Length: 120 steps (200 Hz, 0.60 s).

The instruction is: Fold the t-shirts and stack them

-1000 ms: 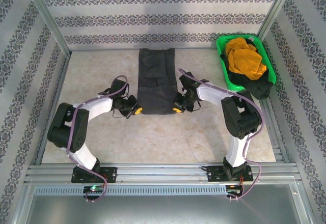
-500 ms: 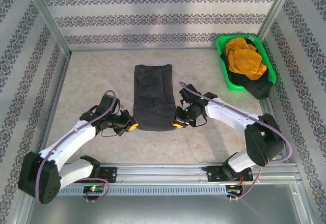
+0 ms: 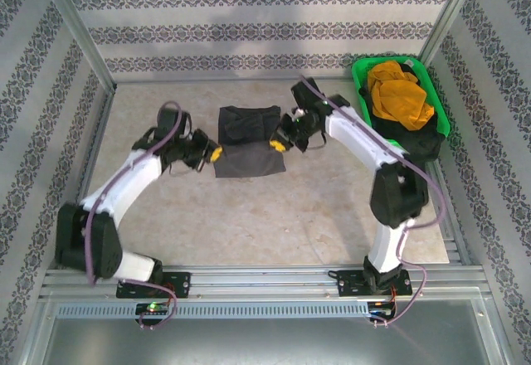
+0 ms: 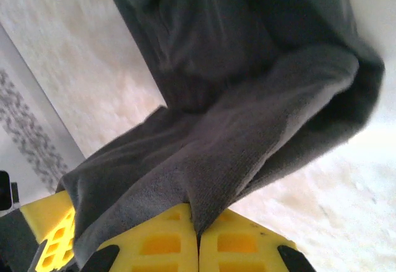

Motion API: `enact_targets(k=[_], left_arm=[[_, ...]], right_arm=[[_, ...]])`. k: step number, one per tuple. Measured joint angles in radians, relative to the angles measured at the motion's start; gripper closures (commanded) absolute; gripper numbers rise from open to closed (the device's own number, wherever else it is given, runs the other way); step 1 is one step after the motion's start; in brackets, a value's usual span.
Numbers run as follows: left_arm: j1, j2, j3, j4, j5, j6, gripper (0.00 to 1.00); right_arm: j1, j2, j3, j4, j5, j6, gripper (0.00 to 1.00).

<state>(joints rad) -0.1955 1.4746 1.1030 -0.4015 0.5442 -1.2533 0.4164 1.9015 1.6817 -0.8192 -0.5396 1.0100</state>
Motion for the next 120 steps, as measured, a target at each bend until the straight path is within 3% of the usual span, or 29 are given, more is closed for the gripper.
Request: enact_targets(k=[49,66,83,89,97,102,120], left_arm=[[0.083,0.513,0.481,0.043,0.014,0.047,1.0],[0.098,0.653,0.58,0.05,0.025,0.063,0.73],[0.111,0.762,0.639,0.056,0.036,0.067,0.44],[0.114,0.787,0.649,0.059,0.039,0.072,0.37],[0.12,0.809,0.657,0.058,0.037,0.077,0.36],[0.123,0.812,0.657,0.056,0.033,0.087,0.36],[0.128,0.789,0.657,0.029,0.005,0.122,0.39]], right_arm=[[-0.101,0.442,0.543,-0.042,0.014,0.051,1.0],[-0.124,0.563,0.667,-0.026,0.014,0.073,0.73],[-0.144,0.666,0.775,-0.016,0.01,0.082,0.61],[-0.15,0.698,0.809,-0.016,0.01,0.085,0.58],[-0.157,0.731,0.85,-0.018,0.009,0.079,0.53],[-0.161,0.744,0.864,-0.014,0.006,0.079,0.44],[-0.172,0.746,0.875,-0.009,-0.006,0.045,0.41]])
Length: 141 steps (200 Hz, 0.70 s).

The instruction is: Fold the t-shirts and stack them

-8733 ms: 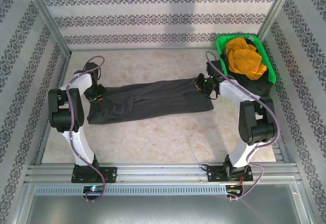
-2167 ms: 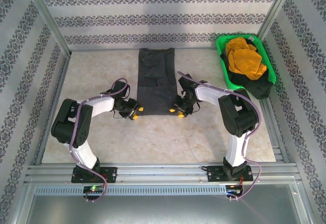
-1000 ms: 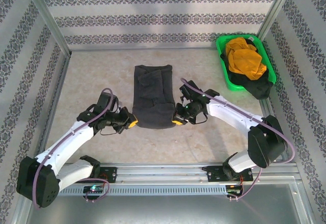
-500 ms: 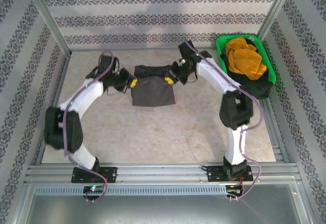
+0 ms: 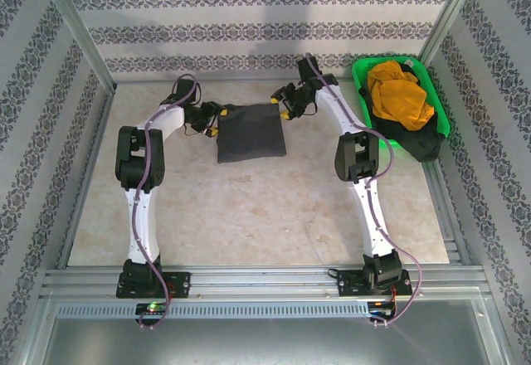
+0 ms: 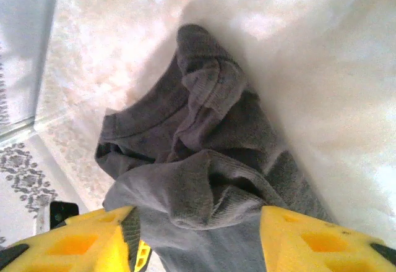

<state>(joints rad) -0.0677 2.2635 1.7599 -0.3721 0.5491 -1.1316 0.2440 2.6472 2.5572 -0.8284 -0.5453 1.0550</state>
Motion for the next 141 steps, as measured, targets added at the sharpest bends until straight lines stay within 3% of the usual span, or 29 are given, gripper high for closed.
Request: enact_targets(k=[27,41,47,68,85,100,141], left_arm=[[-0.019,-0.259,-0.222,0.011,-0.081,0.021,0.39],[-0.063,-0.463,-0.407,0.056,-0.105,-0.03,0.39],[-0.092,-0.535,-0.477,0.088,-0.114,-0.058,0.34],[-0.266,-0.695,-0.698,0.246,-0.169,-0.204,0.29],[-0.397,-0.686,-0.803,0.362,-0.228,-0.312,0.28],[-0.454,-0.624,-0.834,0.434,-0.283,-0.392,0.28],[-0.472,-0.417,-0.792,0.632,-0.416,-0.54,0.3]], right_arm=[[-0.013,-0.101,-0.09,0.019,-0.001,-0.077,0.41],[-0.015,-0.256,-0.287,0.068,0.006,-0.101,0.41],[-0.015,-0.333,-0.388,0.097,0.008,-0.109,0.4],[-0.011,-0.651,-0.79,0.264,0.019,-0.106,0.37],[0.0,-0.889,-1.089,0.422,0.025,-0.091,0.36],[0.009,-1.028,-1.281,0.516,0.026,-0.082,0.36],[0.011,-1.107,-1.533,0.598,0.02,-0.06,0.37]])
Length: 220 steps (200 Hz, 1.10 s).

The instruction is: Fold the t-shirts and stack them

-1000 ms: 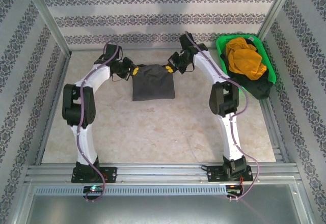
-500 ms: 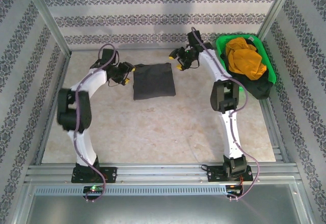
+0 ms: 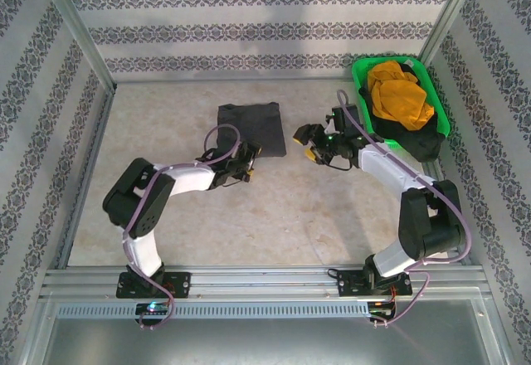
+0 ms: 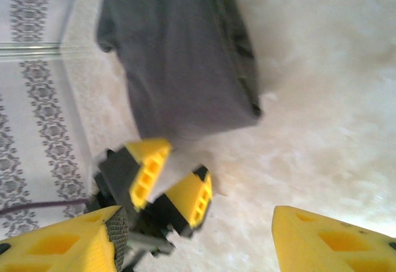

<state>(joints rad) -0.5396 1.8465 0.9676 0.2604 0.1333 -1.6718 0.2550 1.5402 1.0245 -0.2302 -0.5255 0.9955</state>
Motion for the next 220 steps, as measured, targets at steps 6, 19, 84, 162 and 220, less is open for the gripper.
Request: enact_targets(k=[6,19,84,162,220], left_arm=[[-0.001,0.031,0.018,0.022,-0.012,-0.014,0.34],[-0.002,0.088,0.05,0.065,-0.029,-0.039,0.5],[0.107,0.198,0.093,0.201,-0.047,-0.097,1.0],[0.661,0.195,0.145,0.186,0.274,0.172,1.0],[0.899,0.303,0.267,0.116,0.519,0.395,1.0]], right_arm=[[0.0,-0.001,-0.01,-0.002,0.0,0.0,0.37],[0.0,-0.002,-0.015,-0.005,0.0,0.0,0.38],[-0.005,-0.044,-0.014,-0.003,-0.014,-0.007,0.39],[-0.004,-0.04,-0.013,-0.004,-0.028,-0.008,0.4],[0.005,0.006,-0.005,0.008,-0.042,-0.024,0.4]])
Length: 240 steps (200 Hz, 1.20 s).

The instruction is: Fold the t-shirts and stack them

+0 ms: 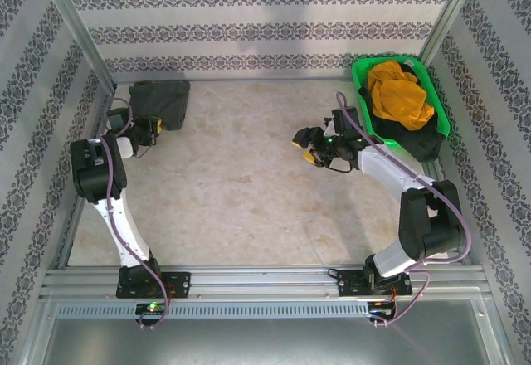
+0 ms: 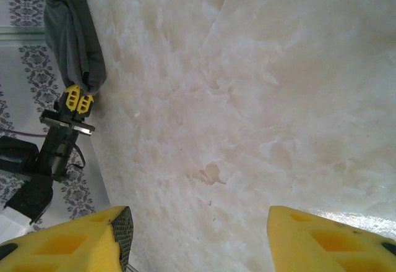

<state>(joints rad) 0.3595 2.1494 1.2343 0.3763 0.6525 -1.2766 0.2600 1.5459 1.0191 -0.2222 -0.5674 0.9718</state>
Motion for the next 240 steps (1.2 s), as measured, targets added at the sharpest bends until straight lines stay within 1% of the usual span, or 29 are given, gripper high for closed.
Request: enact_targets(k=[13,15,18,22,35,36,38,39,40,42,43,46,61,71,88,101,115,125,133,140,148,157,165,174,183,195,207,223,240], left_arm=[[0.022,0.005,0.005,-0.031,0.03,0.044,1.0],[0.023,0.005,0.005,-0.034,0.033,0.047,0.98],[0.027,0.005,0.005,-0.039,0.04,0.057,0.93],[0.03,0.005,0.005,-0.042,0.047,0.066,0.82],[0.036,0.005,0.005,-0.055,0.063,0.092,0.43],[0.037,0.004,0.005,-0.056,0.063,0.095,0.41],[0.037,0.004,0.005,-0.058,0.064,0.098,0.36],[0.037,0.003,0.005,-0.06,0.065,0.1,0.33],[0.037,0.003,0.005,-0.061,0.065,0.1,0.29],[0.037,0.002,0.005,-0.064,0.066,0.103,0.09],[0.036,0.0,0.005,-0.068,0.066,0.105,0.05],[0.036,-0.003,0.004,-0.073,0.068,0.111,0.01],[0.026,-0.059,-0.008,-0.113,0.054,0.146,0.0],[0.011,-0.134,-0.03,-0.171,0.022,0.177,0.0],[-0.04,-0.311,-0.085,-0.274,-0.084,0.237,0.0],[-0.109,-0.478,-0.13,-0.338,-0.199,0.283,0.0],[-0.217,-0.671,-0.193,-0.385,-0.372,0.326,0.0],[-0.309,-0.798,-0.23,-0.439,-0.539,0.338,0.0],[-0.395,-0.879,-0.256,-0.484,-0.704,0.352,0.0],[-0.458,-0.919,-0.274,-0.515,-0.834,0.38,0.0],[-0.505,-0.942,-0.297,-0.53,-0.943,0.431,0.0],[-0.525,-0.947,-0.333,-0.523,-1.032,0.51,0.0],[-0.526,-0.944,-0.389,-0.486,-1.093,0.624,0.0],[-0.522,-0.923,-0.468,-0.436,-1.126,0.738,0.0],[-0.521,-0.903,-0.552,-0.385,-1.135,0.827,0.0],[-0.515,-0.87,-0.666,-0.317,-1.109,0.927,0.0],[-0.505,-0.828,-0.74,-0.241,-1.083,0.993,0.0],[-0.486,-0.756,-0.766,-0.142,-1.046,1.047,0.0],[-0.447,-0.66,-0.712,-0.073,-0.994,1.106,0.0]], right_arm=[[0.0,0.008,0.002,0.005,-0.003,-0.007,0.39],[0.0,0.009,0.002,0.005,-0.003,-0.008,0.39],[0.0,0.01,0.002,0.006,-0.003,-0.011,0.38],[0.0,0.011,0.002,0.007,-0.003,-0.015,0.37],[0.0,0.013,0.006,0.006,-0.002,-0.035,0.33],[0.0,0.013,0.006,0.005,-0.002,-0.036,0.29],[0.0,0.013,0.007,0.005,-0.001,-0.04,0.12],[0.0,0.013,0.008,0.005,-0.001,-0.042,0.07],[0.0,0.013,0.009,0.003,0.0,-0.045,0.05],[0.0,0.013,0.01,0.003,0.001,-0.047,0.03],[0.0,0.013,0.011,0.001,0.003,-0.048,0.02],[0.0,0.013,0.015,-0.004,0.005,-0.056,0.02],[-0.001,0.012,0.037,-0.029,0.036,-0.102,0.02],[-0.004,0.006,0.051,-0.055,0.08,-0.133,0.02],[-0.018,-0.024,0.068,-0.108,0.186,-0.178,0.02],[-0.037,-0.074,0.069,-0.143,0.311,-0.217,0.02],[-0.049,-0.134,0.07,-0.161,0.448,-0.251,0.02],[-0.056,-0.168,0.077,-0.174,0.567,-0.279,0.02],[-0.06,-0.186,0.08,-0.17,0.647,-0.31,0.02],[-0.061,-0.196,0.073,-0.152,0.713,-0.347,0.02],[-0.061,-0.207,0.042,-0.099,0.777,-0.395,0.02],[-0.061,-0.22,-0.019,-0.025,0.839,-0.458,0.02],[-0.061,-0.225,-0.09,0.058,0.882,-0.53,0.02],[-0.056,-0.222,-0.172,0.144,0.92,-0.611,0.02],[-0.054,-0.204,-0.246,0.215,0.947,-0.68,0.02],[-0.056,-0.166,-0.322,0.298,0.955,-0.75,0.02],[-0.064,-0.127,-0.373,0.37,0.954,-0.805,0.02],[-0.091,-0.085,-0.417,0.477,0.94,-0.865,0.02],[-0.134,-0.048,-0.428,0.573,0.903,-0.905,0.02]])
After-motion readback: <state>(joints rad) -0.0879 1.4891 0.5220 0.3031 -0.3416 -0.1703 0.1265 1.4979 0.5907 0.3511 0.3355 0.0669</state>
